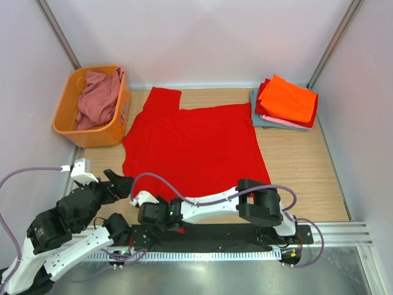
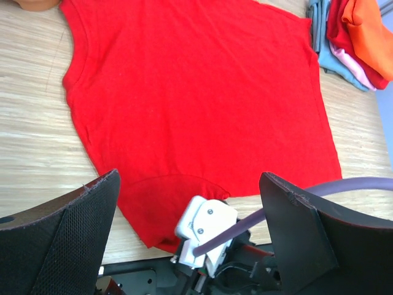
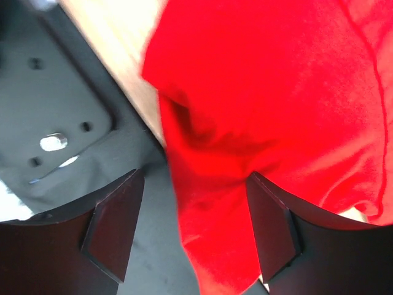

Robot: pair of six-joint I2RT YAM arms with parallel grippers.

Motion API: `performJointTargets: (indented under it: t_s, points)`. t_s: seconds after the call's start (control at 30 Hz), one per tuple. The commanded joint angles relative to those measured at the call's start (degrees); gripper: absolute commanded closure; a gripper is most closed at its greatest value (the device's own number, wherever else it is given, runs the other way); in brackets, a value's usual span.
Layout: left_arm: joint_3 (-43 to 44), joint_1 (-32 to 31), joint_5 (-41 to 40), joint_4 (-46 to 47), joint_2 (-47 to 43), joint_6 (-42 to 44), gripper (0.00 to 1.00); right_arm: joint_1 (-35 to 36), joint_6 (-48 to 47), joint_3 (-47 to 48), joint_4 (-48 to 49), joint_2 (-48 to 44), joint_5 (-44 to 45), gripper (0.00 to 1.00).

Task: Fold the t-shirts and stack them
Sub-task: Fold the tshirt

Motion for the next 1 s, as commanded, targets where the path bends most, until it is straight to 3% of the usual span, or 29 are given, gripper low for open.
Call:
performJointTargets:
  t_s: [0.0, 0.03, 0.1, 0.13, 0.23, 0.37, 0.43, 0.47, 0.5, 0.6, 0.63, 0.67, 0.73, 0.83, 0.97]
  points:
    - [-0.34, -0.18, -1.50, 2.15, -1.00, -0.67, 0.05, 0.23, -1.49, 3.63, -3.21, 2.16, 5.38, 0.29]
    - [-0.34, -0.18, -1.58, 2.07, -1.35, -0.67, 0.05, 0.23, -1.49, 3.81, -3.74, 2.78, 6.34, 0.33]
    - [-0.34, -0.18, -1.50, 2.24, -1.61, -0.67, 0.05, 0.23, -1.32, 3.99, -4.80, 3.57, 9.24, 0.57]
    - [-0.34, -0.18, -1.58, 2.24, -1.61, -0.75, 0.05, 0.23, -1.40, 3.99, -4.98, 3.58, 9.86, 0.75]
    - [-0.42, -0.09, -1.67, 2.15, -1.35, -0.84, 0.05, 0.14, -1.23, 3.81, -5.59, 2.26, 11.80, 0.98]
    - [-0.34, -0.09, -1.58, 2.15, -1.09, -0.75, 0.05, -0.39, -1.93, 5.38, -8.66, -1.43, 11.54, 0.99]
    - [-0.34, -0.09, -1.58, 2.15, -1.09, -0.75, 0.05, -2.75, -1.93, 5.31, -8.41, -5.99, 5.50, 0.99]
    - [-0.34, -0.09, -1.58, 2.15, -1.09, -0.75, 0.05, -4.50, -1.67, 3.39, -6.06, -7.83, 2.17, 0.99]
    - [-0.34, -0.18, -1.58, 2.15, -1.09, -0.67, 0.05, -6.26, -1.23, 1.89, -4.47, -10.11, -6.91, 0.99]
    - [-0.34, -0.18, -1.50, 2.15, -1.17, -0.67, 0.05, -17.15, 2.28, -5.05, 2.65, -16.54, -22.26, 0.98]
    - [-0.51, -0.09, -1.58, 2.24, -1.26, -0.75, 0.05, -22.05, 2.38, -6.46, 4.06, -18.03, -28.74, 0.92]
    - [-0.43, -0.18, -1.58, 2.33, -1.26, -0.67, 0.05, -24.01, 2.03, -8.39, 5.55, -18.13, -30.54, 0.77]
    - [-0.51, -0.09, -1.58, 2.42, -1.18, -0.58, 0.05, -28.92, 1.41, -7.54, 3.91, -16.04, -32.83, 0.26]
    - [-0.42, -0.18, -1.41, 2.51, -0.82, -0.49, 0.05, -31.76, 0.01, -5.77, -1.01, -13.83, -30.84, 0.19]
    - [-0.25, -0.09, 0.26, 2.86, 4.08, -0.31, 0.06, -33.61, 0.18, -6.73, -1.46, -16.88, -29.42, 0.19]
